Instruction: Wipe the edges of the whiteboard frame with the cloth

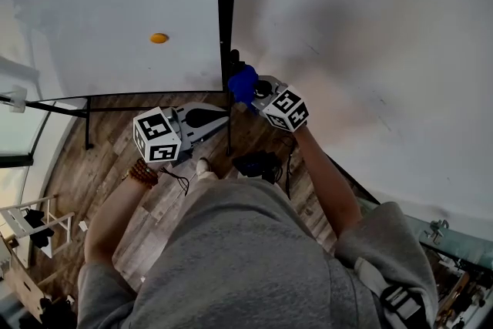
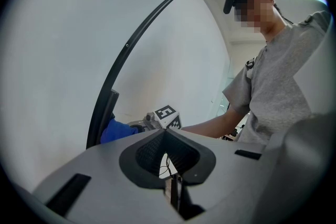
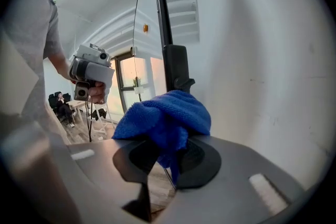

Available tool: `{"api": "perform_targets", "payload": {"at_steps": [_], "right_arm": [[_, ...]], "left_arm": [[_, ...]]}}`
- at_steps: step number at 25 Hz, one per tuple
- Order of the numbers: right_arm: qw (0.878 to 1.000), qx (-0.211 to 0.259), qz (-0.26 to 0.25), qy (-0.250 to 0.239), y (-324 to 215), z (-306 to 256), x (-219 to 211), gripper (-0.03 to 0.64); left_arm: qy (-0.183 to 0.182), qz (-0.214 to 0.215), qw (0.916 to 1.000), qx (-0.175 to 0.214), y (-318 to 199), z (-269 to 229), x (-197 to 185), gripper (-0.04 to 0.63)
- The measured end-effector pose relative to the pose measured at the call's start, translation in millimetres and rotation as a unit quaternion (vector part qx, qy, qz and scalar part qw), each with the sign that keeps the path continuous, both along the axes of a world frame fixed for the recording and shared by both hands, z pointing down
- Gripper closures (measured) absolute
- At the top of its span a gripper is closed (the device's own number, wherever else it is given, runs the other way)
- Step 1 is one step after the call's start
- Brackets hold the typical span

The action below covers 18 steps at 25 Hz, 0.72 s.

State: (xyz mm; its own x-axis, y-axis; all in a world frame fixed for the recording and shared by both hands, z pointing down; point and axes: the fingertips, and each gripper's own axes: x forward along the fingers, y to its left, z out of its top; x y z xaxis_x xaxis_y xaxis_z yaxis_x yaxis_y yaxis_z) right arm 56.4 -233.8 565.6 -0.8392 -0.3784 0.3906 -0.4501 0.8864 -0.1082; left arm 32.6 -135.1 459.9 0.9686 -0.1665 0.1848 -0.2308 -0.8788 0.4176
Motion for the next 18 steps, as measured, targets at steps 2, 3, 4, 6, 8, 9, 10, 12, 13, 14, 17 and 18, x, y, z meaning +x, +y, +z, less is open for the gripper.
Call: {"api": "perform_targets", "payload": {"at_steps": [2,3,4,6,8,9,10,12,13,14,17,18], "right_arm": [[1.0,-0.004,0.001,0.026,1,9,-1,0.535],[0.999,-0.009,0.005,0.031,1,13,-1,0.535],[0.999,-0.017,0.012,0.03,1,15,-2,0.535],[0.999,-0.03,0.027,0.029,2,19,-3,0.535],[0.998,-0.038,0.038,0.034,3,22,-5,0.534],[0.998,-0.042,0.041,0.037,3,25,-6,0.535],[0.997,-0.045,0.044,0.04,4,27,-6,0.534],[0.996,-0.053,0.051,0.046,4,31,-7,0.534],[0.996,-0.056,0.054,0.048,4,33,-7,0.534],[0.995,-0.059,0.058,0.051,4,34,-7,0.534],[0.993,-0.07,0.072,0.059,6,39,-9,0.535],[0.992,-0.074,0.077,0.061,6,41,-11,0.534]], "left_arm": [[0.0,0.001,1.0,-0.001,1,1,-1,0.588],[0.001,0.001,1.0,-0.001,2,1,0,0.588],[0.001,0.002,1.0,-0.001,3,1,0,0.588],[0.001,0.004,1.0,-0.002,5,2,-2,0.588],[0.001,0.003,1.0,-0.003,7,3,-4,0.588],[0.001,0.003,1.0,-0.004,7,3,-6,0.588],[0.001,0.003,1.0,-0.005,8,4,-7,0.588],[0.0,0.002,1.0,-0.006,9,6,-10,0.588],[0.0,0.002,1.0,-0.006,9,7,-10,0.588],[0.0,0.001,1.0,-0.007,9,8,-11,0.588],[0.002,0.0,1.0,-0.008,10,9,-15,0.588],[0.002,0.001,1.0,-0.009,11,10,-16,0.588]]}}
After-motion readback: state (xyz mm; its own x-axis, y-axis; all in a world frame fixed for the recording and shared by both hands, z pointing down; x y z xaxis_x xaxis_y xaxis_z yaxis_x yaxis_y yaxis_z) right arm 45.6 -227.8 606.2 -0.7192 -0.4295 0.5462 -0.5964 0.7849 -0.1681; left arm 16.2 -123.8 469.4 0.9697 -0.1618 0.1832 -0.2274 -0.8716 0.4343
